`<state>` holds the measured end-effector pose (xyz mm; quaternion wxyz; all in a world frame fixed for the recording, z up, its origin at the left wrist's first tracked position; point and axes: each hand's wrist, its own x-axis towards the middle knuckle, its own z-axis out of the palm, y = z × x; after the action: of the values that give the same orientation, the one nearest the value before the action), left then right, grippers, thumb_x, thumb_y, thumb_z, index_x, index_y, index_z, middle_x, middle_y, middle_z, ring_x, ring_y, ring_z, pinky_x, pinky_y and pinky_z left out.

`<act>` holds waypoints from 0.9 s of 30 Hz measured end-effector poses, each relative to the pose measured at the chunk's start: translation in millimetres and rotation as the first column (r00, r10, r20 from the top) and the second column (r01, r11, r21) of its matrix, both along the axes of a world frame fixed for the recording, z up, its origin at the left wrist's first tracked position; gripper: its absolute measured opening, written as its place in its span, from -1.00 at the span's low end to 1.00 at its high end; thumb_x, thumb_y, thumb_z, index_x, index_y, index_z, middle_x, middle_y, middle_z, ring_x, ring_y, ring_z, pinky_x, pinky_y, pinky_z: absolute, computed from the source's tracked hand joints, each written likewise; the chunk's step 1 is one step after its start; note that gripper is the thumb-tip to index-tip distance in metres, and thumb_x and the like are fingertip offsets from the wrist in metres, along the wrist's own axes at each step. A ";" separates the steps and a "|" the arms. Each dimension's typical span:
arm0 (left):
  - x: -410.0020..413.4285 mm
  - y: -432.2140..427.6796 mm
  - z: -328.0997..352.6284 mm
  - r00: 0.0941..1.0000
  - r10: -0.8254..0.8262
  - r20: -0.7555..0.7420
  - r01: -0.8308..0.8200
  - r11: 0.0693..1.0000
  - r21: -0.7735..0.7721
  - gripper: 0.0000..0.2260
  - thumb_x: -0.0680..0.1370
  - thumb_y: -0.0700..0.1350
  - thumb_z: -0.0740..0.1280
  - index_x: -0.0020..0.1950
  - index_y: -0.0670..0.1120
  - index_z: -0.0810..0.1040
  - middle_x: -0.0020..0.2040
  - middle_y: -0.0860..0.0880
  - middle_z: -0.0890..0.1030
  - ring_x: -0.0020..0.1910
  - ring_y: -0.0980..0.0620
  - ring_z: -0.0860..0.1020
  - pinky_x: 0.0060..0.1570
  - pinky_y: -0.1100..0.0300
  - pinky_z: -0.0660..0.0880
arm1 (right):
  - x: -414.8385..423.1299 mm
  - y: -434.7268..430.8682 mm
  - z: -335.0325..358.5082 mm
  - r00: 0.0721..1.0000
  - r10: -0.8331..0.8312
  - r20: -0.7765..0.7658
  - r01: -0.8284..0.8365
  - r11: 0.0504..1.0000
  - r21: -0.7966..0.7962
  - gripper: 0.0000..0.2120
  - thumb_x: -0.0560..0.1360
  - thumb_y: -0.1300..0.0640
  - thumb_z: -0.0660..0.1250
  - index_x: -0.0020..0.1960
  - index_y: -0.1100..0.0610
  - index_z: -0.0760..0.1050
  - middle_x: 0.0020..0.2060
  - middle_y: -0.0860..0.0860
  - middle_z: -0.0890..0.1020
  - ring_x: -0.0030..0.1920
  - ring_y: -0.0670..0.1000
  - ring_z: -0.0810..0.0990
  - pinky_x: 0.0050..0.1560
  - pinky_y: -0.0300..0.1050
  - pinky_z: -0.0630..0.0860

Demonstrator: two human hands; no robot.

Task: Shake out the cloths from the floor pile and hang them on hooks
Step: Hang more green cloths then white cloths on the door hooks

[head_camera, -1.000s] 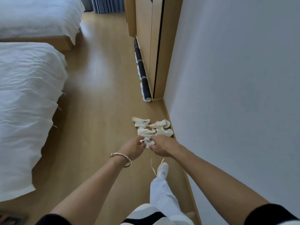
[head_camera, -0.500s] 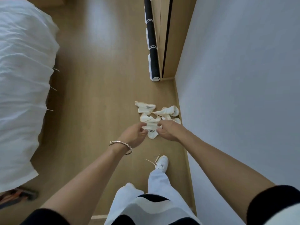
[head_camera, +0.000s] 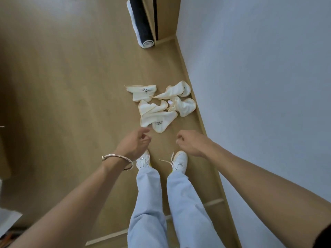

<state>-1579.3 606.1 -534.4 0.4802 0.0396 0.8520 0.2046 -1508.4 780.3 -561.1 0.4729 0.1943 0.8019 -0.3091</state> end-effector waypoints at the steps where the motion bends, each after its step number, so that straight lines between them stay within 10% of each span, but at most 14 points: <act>1: -6.8 -0.3 -13.3 1.000 -0.020 -0.001 0.020 1.000 0.000 -0.67 0.61 -0.09 0.13 0.37 -0.02 0.39 -0.06 0.02 0.53 -0.13 0.02 0.50 -0.28 0.39 0.33 | 0.3 0.5 -14.8 1.000 -0.026 0.011 0.026 1.000 0.002 -0.64 0.62 0.06 0.09 0.37 0.10 0.38 0.29 0.06 0.50 0.22 0.08 0.49 0.21 -0.02 0.45; 27: -65.0 9.4 -426.4 0.902 -0.417 -0.113 0.405 0.907 -0.117 -0.63 0.62 -0.06 0.12 0.43 -0.05 0.29 0.34 -0.06 0.41 0.27 -0.06 0.43 0.19 0.14 0.35 | -31.0 9.7 -411.3 0.932 -0.361 0.039 0.359 0.932 0.040 -0.69 0.60 -0.03 0.14 0.30 0.00 0.41 0.20 -0.03 0.51 0.06 -0.03 0.49 0.02 -0.09 0.45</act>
<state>-1644.2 615.6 -960.8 0.4551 0.2103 0.8634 0.0568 -1539.4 790.0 -972.4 0.4234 0.3524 0.7466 -0.3730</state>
